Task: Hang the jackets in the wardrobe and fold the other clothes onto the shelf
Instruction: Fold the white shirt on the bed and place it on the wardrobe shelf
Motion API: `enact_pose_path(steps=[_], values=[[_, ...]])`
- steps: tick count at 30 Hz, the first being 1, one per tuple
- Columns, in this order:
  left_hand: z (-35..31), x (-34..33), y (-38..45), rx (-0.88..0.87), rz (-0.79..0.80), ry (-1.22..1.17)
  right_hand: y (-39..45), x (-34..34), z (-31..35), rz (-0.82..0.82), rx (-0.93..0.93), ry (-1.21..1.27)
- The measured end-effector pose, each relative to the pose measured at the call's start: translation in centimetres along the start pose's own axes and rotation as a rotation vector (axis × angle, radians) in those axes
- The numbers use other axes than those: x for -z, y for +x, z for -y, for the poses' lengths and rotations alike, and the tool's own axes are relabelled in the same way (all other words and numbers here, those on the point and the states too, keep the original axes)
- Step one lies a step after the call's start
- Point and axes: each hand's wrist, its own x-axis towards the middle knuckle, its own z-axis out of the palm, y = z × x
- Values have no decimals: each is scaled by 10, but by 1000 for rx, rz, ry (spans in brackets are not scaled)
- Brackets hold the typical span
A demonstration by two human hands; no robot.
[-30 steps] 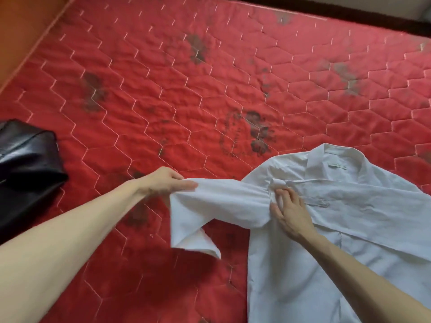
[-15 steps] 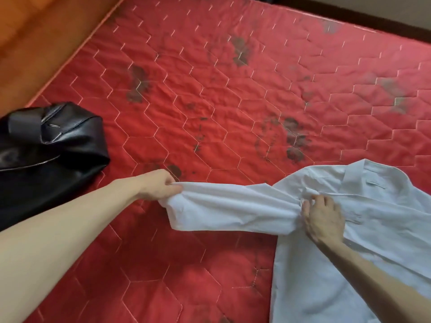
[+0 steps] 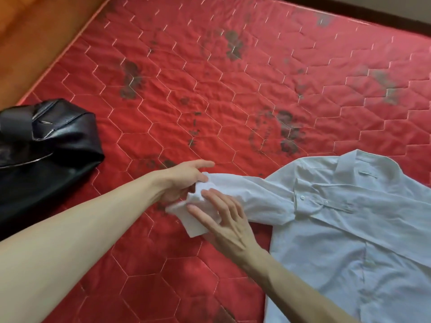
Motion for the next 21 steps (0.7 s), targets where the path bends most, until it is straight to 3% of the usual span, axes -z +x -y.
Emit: enact_pose_path(steps=[5,8,12,15,18,21], values=[[-15,-20,7,91,92,-230,13,33,-8,-87,-245,173],[-24,-40,9,57,84,-172,17,67,-19,-218,-636,473],[-37,-77,16,-76,59,66,16,116,-56,-545,-1143,715],[-49,-110,32,-191,0,247,-3,157,-100,-766,-1256,774],[-61,-141,51,-333,-126,629,-33,198,-145,-900,-1330,882],[-70,-166,72,-351,-89,696,-72,234,-183,-993,-1432,961]])
